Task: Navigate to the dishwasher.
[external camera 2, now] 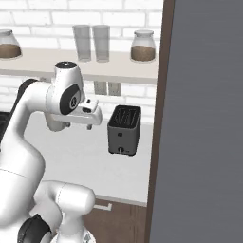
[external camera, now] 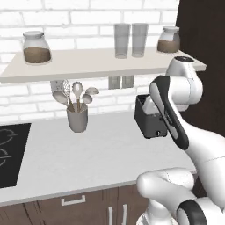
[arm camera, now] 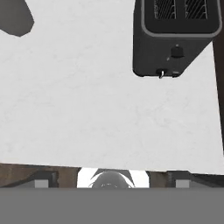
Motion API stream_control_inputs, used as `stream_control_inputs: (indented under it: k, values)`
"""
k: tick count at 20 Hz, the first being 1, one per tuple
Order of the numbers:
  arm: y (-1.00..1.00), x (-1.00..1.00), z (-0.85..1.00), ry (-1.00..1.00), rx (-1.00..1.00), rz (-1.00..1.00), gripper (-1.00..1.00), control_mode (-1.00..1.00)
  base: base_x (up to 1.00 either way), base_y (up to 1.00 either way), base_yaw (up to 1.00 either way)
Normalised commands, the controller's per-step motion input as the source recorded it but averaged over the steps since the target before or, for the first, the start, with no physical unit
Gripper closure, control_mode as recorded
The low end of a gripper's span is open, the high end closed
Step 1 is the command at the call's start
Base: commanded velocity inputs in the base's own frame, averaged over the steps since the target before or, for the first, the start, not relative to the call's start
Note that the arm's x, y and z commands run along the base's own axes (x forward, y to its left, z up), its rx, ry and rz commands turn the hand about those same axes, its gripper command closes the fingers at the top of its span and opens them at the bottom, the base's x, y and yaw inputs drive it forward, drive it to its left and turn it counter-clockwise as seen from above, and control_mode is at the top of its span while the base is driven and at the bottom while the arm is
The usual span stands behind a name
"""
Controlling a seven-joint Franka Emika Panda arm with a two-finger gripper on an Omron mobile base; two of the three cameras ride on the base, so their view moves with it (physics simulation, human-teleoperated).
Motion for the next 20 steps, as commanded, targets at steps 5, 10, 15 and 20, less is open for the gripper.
stream_control_inputs:
  k: [5,10,15,20]
  values:
    - [0.01,-0.59,-0.68,0.00,-0.01,0.01,-1.00,1.00,-0.14,0.00,0.02]
    - [0.00,0.00,0.00,0.00,0.00,0.00,-1.00,1.00,-0.49,0.24,0.25]
    - [0.00,0.00,0.00,0.00,0.00,0.00,-1.00,1.00,-0.15,0.39,0.54]
    - [0.00,0.00,0.00,0.00,0.00,0.00,-1.00,1.00,0.04,0.67,0.68]
